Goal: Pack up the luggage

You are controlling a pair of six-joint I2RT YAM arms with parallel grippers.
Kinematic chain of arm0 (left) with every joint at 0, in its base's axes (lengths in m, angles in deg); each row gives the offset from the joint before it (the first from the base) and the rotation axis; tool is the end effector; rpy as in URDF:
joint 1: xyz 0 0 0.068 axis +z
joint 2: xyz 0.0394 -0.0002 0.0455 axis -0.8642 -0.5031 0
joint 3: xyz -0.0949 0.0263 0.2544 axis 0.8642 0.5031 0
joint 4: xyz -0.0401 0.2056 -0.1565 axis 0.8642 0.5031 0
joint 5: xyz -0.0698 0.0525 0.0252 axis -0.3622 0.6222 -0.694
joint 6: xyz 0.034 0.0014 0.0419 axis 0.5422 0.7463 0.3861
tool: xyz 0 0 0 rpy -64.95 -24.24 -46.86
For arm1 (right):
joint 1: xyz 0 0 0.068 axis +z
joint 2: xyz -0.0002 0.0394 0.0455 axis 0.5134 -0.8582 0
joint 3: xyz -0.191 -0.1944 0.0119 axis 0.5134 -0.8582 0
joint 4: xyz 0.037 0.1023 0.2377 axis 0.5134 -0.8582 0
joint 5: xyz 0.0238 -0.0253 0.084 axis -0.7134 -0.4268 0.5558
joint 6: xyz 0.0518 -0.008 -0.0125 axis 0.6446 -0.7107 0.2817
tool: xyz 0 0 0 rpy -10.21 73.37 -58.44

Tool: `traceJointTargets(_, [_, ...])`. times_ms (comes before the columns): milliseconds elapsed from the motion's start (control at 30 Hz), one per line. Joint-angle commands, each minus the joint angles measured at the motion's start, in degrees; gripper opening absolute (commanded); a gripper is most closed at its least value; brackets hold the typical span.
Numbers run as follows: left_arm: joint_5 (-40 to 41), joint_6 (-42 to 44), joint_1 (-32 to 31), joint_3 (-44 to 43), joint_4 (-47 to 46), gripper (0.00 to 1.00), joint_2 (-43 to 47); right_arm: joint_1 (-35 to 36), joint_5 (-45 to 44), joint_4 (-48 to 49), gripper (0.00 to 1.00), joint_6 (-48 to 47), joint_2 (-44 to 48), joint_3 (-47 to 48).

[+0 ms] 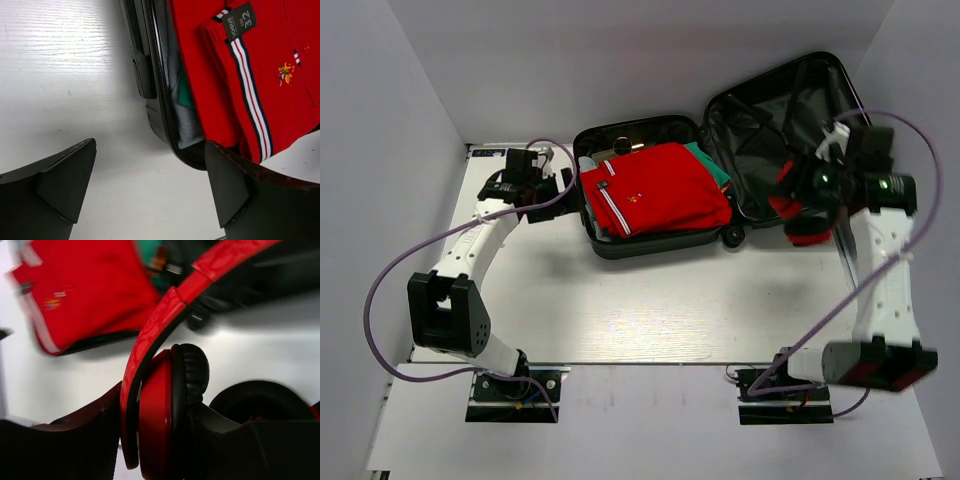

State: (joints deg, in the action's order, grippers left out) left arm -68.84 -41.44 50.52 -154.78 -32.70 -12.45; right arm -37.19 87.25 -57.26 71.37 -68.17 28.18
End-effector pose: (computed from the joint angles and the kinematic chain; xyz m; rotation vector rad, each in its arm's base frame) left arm 0.3214 -0.0595 0.2953 -0.1261 2.4895 -0.4542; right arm 0.2316 -0.0151 0.4198 0.2429 2.2686 0.4079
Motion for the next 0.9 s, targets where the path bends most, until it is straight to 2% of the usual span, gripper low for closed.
traceJointTargets(0, [-4.4, -2.3, 1.6, 0.7, -2.0, 1.0, 0.7, 6.1, 14.7, 5.8, 0.0, -2.0, -11.9, 9.7])
traceJointTargets(100, [-9.3, -3.4, 2.0, 0.8, -4.8, 1.0, 0.3, 13.2, 14.8, 4.3, 0.0, -2.7, -23.2, 23.7])
traceJointTargets(167, [-12.0, -4.8, 2.0, 0.1, -6.0, 1.0, -0.2, 15.5, 14.8, 1.7, 0.0, -3.4, -30.7, 37.2])
traceJointTargets(267, [-18.0, -7.2, 2.0, -0.7, -8.4, 1.0, -1.5, 21.2, 15.2, 2.9, 0.0, -1.4, -40.8, 47.1])
traceJointTargets(367, [-21.7, -9.0, 1.9, -1.4, -12.2, 1.0, -4.3, 24.1, 18.4, 11.0, 0.0, 3.0, -46.1, 46.6])
traceJointTargets(567, [-21.3, -9.2, 0.9, -6.2, -13.9, 0.97, -11.8, 29.1, 22.0, 25.5, 0.02, 7.1, -53.0, 44.3])
traceJointTargets(600, [-21.1, -9.2, 0.6, -6.6, -14.8, 0.93, -12.6, 29.3, 22.3, 26.1, 0.11, 8.2, -53.7, 44.4])
traceJointTargets(667, [-21.7, -9.5, 0.1, -7.6, -16.2, 0.9, -15.5, 29.6, 23.3, 28.0, 0.22, 10.2, -55.4, 44.4])
traceJointTargets(700, [-22.2, -10.2, -0.1, -7.9, -17.1, 0.89, -16.0, 29.9, 23.2, 27.9, 0.51, 10.6, -55.6, 44.3])
traceJointTargets(733, [-23.1, -10.4, -0.3, -8.0, -18.3, 0.89, -17.6, 29.9, 23.5, 28.5, 0.75, 10.6, -55.7, 44.2])
traceJointTargets(767, [-23.4, -11.0, -0.5, -8.5, -19.5, 0.87, -18.1, 29.8, 23.3, 28.7, 0.9, 10.9, -55.3, 43.5])
traceJointTargets(867, [-24.2, -11.7, -1.2, -9.6, -21.8, 0.79, -20.4, 29.8, 23.3, 30.7, 0.9, 11.6, -54.1, 42.6])
